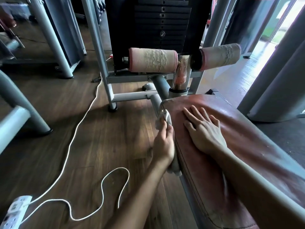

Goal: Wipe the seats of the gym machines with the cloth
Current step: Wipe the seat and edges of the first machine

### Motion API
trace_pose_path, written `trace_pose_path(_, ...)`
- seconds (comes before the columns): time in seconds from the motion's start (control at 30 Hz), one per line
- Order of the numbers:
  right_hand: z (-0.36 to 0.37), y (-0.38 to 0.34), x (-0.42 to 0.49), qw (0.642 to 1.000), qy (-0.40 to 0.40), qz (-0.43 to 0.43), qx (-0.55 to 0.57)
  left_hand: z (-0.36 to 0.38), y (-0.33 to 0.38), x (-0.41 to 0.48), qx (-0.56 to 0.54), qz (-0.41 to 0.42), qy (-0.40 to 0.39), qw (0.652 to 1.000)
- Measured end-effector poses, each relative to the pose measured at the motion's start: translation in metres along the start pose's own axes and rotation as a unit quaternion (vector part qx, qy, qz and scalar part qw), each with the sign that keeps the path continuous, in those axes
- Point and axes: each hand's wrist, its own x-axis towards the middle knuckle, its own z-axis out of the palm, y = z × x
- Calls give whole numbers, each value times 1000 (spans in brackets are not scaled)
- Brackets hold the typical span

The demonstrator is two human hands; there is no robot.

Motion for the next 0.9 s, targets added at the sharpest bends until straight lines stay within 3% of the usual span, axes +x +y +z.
trace_pose_path(0.2, -1, 1, 0, 1000, -2, 1, 5, 2, 3, 61, -62, 32, 11, 997)
trace_pose_path(0.4, 0, 0, 1, 1000, 0, 1, 5, 5, -5, 5, -45, -23, 26, 998)
trace_pose_path(0.6, 0, 1, 1, 1000, 3, 2, 7, 6, 1, 62, -11, 33, 29, 999)
trace_pose_path(0.67, 1, 1, 1, 1000, 3, 2, 3, 7, 0, 79, -39, 11, 32, 999)
trace_pose_path(0.83, 1, 1, 1, 1000, 2, 3, -2, 4, -11, 60, -31, 83, 4, 996)
trace_pose_path(0.9, 1, 1, 1, 1000, 0, 3, -3, 3, -18, 48, -29, 70, 2, 997)
